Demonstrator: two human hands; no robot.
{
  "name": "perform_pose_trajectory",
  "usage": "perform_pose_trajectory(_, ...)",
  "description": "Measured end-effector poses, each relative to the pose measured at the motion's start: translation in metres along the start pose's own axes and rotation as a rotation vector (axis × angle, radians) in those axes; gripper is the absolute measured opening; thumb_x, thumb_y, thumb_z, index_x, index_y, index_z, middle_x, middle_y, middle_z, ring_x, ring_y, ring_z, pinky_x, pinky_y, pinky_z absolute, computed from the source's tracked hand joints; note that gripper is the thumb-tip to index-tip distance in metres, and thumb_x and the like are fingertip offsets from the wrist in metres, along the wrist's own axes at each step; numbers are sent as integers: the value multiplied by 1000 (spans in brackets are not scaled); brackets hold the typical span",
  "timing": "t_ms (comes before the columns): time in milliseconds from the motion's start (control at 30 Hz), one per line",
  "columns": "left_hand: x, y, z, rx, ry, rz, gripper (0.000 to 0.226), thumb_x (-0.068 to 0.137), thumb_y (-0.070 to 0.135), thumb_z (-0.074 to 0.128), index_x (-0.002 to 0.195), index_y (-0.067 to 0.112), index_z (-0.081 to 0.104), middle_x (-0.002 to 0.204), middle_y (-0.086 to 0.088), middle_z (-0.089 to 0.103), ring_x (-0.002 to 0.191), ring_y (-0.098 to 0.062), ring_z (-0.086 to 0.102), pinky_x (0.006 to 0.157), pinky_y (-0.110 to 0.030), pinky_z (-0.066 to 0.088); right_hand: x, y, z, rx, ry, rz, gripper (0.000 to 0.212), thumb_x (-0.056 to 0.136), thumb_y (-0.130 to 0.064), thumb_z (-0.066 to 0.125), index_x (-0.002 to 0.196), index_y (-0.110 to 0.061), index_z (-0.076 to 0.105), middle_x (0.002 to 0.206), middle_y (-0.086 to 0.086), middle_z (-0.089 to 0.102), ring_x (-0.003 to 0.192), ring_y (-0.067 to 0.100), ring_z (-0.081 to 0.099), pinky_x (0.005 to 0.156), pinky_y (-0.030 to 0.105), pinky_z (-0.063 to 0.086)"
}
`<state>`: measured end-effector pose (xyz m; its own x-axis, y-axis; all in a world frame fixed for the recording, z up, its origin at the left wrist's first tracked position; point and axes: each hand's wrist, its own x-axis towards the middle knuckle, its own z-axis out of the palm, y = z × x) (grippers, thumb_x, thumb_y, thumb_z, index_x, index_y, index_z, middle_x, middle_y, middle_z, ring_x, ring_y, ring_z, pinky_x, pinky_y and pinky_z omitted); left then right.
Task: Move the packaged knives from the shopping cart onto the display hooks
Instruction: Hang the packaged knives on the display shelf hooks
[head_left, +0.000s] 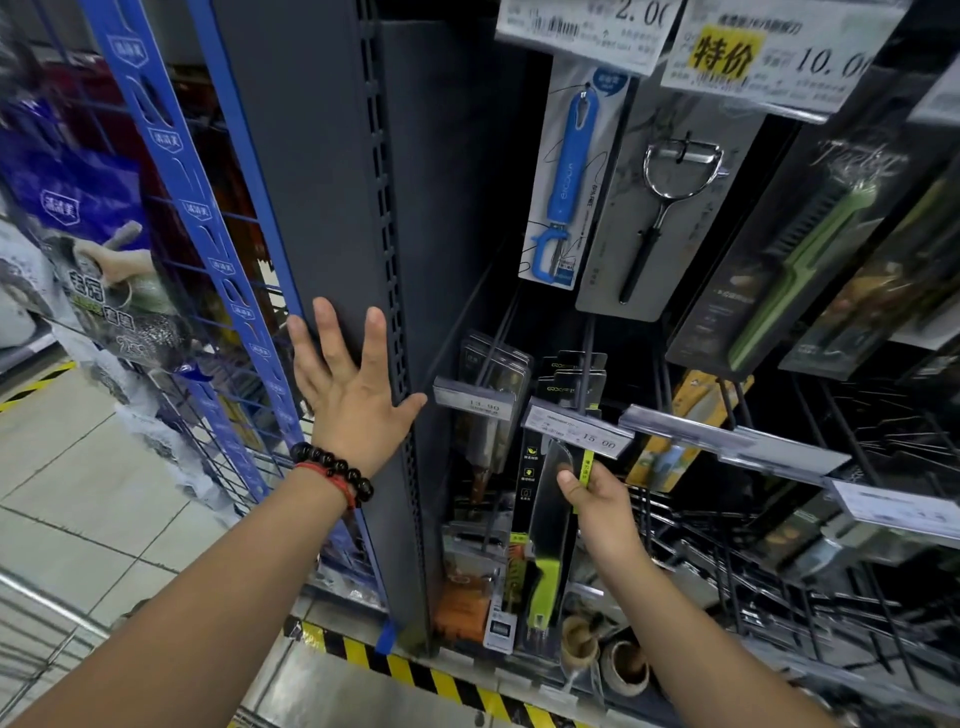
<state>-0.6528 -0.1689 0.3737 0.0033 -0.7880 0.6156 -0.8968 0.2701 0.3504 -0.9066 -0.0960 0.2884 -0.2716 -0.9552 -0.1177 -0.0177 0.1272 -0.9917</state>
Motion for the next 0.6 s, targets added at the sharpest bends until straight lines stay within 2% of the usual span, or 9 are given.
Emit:
perform_pose_trajectory(200, -1, 0, 0, -7, 27, 24, 140, 64, 31, 87, 141, 47, -29, 151, -9, -12, 139, -46, -9, 104, -72, 11, -5, 0, -6, 36, 50, -39, 12, 96, -7, 57, 104, -6, 66, 95, -1, 71, 86, 2, 66, 76, 15, 48)
perform_pose_trajectory(300, 0, 1, -2, 0, 38, 30, 142, 63, 31, 88, 140, 47, -30, 151, -7, -11, 139, -41, -9, 104, -72, 11, -7, -2, -6, 43, 54, -56, 13, 96, -8, 57, 104, -8, 67, 97, 1, 72, 89, 7, 67, 79, 18, 50)
perform_pose_trajectory(433, -1, 1, -2, 5, 40, 33, 143, 62, 31, 89, 141, 46, -29, 151, -7, -10, 139, -46, -8, 105, -71, 11, -6, -5, -4, 34, 61, -84, 12, 95, -11, 59, 102, -14, 69, 98, -1, 73, 93, 11, 67, 85, 26, 50)
perform_pose_trajectory(600, -1, 1, -2, 7, 40, 54, 143, 62, 31, 89, 141, 45, -30, 150, 0, -20, 139, -42, -9, 105, -71, 10, -7, -5, -1, 30, 55, -102, 14, 96, -12, 58, 101, -20, 68, 98, -3, 73, 95, 9, 67, 84, 22, 51)
